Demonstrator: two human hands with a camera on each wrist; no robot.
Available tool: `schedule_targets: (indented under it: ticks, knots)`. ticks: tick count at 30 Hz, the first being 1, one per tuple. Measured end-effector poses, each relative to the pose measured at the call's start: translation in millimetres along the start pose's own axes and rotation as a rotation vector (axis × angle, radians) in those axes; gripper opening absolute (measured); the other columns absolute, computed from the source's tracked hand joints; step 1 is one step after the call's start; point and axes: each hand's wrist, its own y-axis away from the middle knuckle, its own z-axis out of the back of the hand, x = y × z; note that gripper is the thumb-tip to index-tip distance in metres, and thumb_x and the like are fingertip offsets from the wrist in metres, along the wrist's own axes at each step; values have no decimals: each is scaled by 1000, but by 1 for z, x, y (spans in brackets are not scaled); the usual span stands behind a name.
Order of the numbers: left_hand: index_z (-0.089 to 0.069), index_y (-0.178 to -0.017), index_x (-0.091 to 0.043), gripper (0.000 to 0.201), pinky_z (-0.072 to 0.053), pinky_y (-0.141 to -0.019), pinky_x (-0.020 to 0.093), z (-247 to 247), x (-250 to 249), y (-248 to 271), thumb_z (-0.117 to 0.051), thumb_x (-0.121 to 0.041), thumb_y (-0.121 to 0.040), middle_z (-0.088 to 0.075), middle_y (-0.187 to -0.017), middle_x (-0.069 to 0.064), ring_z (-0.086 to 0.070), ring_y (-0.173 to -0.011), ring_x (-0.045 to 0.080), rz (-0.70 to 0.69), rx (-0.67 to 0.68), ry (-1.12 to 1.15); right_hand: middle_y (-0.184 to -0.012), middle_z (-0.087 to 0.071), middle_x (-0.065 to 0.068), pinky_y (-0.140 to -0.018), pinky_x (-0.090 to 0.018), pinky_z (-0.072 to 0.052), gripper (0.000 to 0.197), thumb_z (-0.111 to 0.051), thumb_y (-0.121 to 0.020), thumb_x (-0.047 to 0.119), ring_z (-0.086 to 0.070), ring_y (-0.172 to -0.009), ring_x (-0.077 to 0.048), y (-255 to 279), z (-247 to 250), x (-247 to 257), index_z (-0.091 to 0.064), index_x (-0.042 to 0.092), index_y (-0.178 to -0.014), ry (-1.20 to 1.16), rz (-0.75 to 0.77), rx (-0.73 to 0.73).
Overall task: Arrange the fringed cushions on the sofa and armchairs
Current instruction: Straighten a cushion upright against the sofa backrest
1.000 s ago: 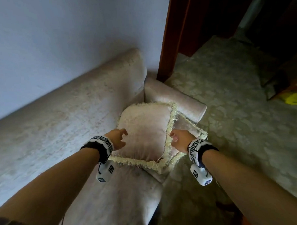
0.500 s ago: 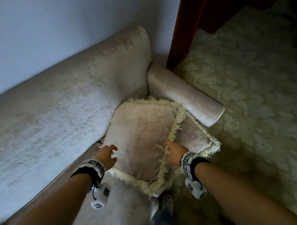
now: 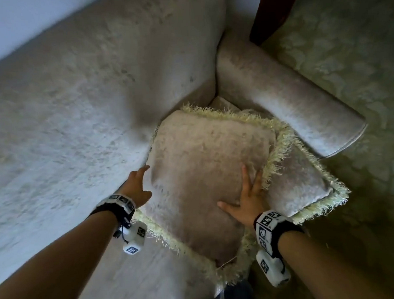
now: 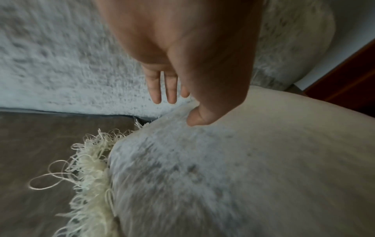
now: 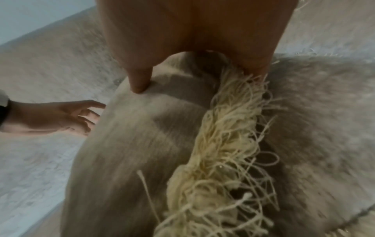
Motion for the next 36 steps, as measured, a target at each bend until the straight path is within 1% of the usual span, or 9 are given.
schedule_targets:
  ticks: [7,12,20,22,24,27,30,33,36]
  knots:
    - [18,-137,-63,126,-38,-104,60,-15,16,-80,-71,-49,-49,-22,-152,14,-32,-135,42,-166,109,39,-150,43,0,-114,-49,-23,131,-71,-61,71,6,-147,-37,-14,-27,-17,35,53,-134,-68,52,-101]
    - [22,-138,-60,150,-37,-101,66,-15,13,-137,-76,-10,-35,-15,-158,13,-21,-143,38,-223,228,232,-151,38,5,-115,-47,-23,131,-77,-60,63,4,-148,-32,-23,-43,-24,31,57,-133,-115,65,-186]
    - [26,-129,-69,154,-47,-96,59,-28,28,-134,-82,-4,-41,-24,-156,18,-49,-124,35,-199,239,218,-150,30,15,-116,-47,-25,132,-88,-60,41,-4,-147,-28,-31,-47,-26,19,60,-136,-185,41,-199]
    - [30,-132,-63,155,-50,-90,62,-24,31,-120,-82,-13,-38,-16,-158,14,-52,-116,29,-217,228,158,-150,23,17,-114,-49,-29,131,-90,-58,37,-12,-145,-30,-29,-43,-27,11,55,-139,-192,49,-208]
    - [32,-137,-53,155,-50,-89,58,-20,29,-98,-84,-30,-38,-11,-160,16,-50,-118,41,-181,168,9,-151,18,15,-112,-51,-34,130,-91,-55,33,-21,-142,-33,-24,-39,-29,5,50,-141,-200,40,-214]
    - [31,-145,-35,150,-33,-108,46,-33,41,-56,-90,-23,-56,8,-161,12,-21,-141,43,-229,182,63,-152,13,9,-109,-50,-37,128,-92,-55,31,-30,-137,-37,-15,-35,-36,3,61,-135,-206,6,-162]
    - [38,-134,-49,156,-14,-119,52,-53,60,-12,-93,-32,-51,29,-154,-16,6,-148,21,-241,197,259,-155,7,2,-112,-50,-32,128,-92,-57,30,-26,-140,-38,-7,-31,-41,8,70,-126,-180,-3,-70]
    - [39,-136,-45,155,-26,-115,45,-86,80,42,-92,-27,-55,13,-160,0,-20,-143,28,-108,194,315,-155,-2,-1,-114,-46,-27,129,-91,-58,30,-21,-142,-34,-2,-28,-39,11,70,-126,-93,91,6]
    - [41,-128,-54,143,-55,-86,43,-129,89,99,-77,-4,-67,-44,-137,22,-64,-100,34,40,187,418,-157,-7,0,-113,-44,-29,126,-90,-60,26,-25,-141,-31,-2,-29,-30,6,69,-129,-24,203,84]
